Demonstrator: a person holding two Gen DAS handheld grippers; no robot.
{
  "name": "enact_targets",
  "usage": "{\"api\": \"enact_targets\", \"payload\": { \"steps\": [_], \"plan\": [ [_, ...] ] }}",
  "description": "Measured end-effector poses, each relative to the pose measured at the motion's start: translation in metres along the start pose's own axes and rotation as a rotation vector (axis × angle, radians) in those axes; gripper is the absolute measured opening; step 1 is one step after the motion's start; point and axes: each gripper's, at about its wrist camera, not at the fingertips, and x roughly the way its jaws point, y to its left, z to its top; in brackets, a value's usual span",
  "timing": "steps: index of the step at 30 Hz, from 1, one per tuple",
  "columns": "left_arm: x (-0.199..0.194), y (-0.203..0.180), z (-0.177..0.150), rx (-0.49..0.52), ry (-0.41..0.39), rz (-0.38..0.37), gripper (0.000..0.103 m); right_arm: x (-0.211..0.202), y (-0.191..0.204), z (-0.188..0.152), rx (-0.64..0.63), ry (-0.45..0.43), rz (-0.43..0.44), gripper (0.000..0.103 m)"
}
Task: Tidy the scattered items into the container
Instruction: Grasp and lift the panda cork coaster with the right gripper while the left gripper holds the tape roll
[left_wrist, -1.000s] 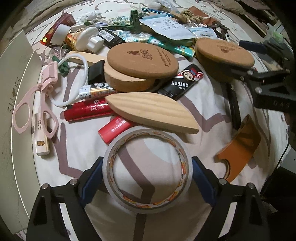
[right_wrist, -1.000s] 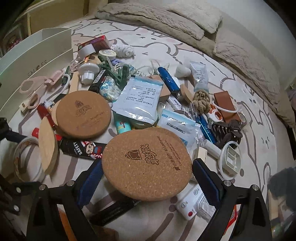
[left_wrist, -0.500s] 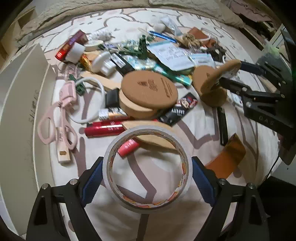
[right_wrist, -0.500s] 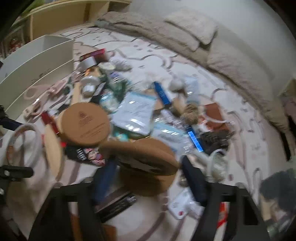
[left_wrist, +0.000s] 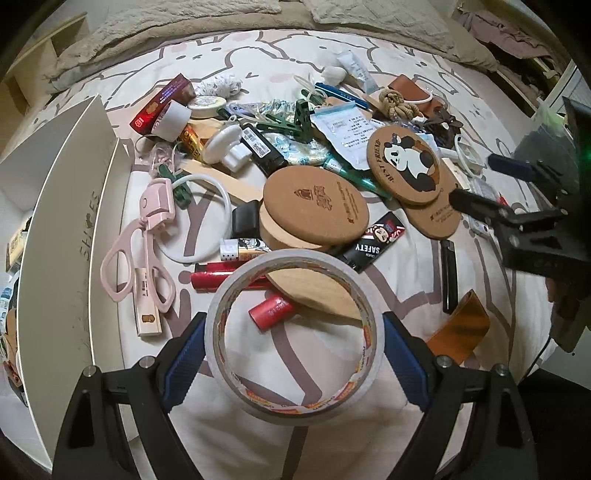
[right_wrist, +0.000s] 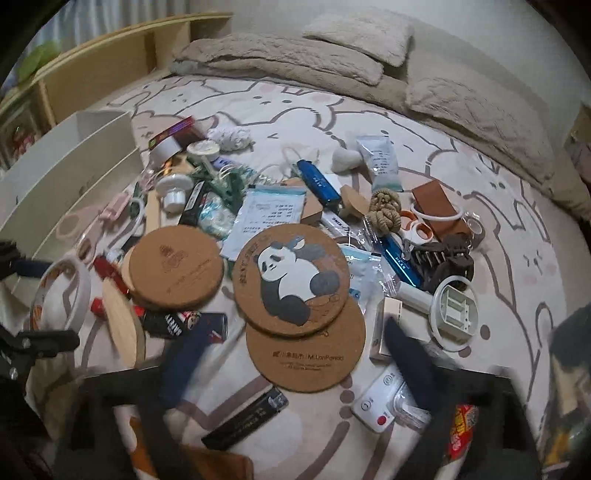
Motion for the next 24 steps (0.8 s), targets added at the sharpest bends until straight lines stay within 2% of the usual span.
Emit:
{"api": "enact_targets", "payload": {
  "steps": [13,24],
  "plan": [
    [-0.009,0.005,0.001,-0.007,-0.024,-0.024,0.090,0.046,-0.004,0.019,0.115,0.083,-0.006,0.103],
    [-0.009,0.005,0.000,-0.005,-0.028,-0.024,0.090,0.070,0.004,0.032,0.104,0.115,-0.042,0.103]
  ]
}}
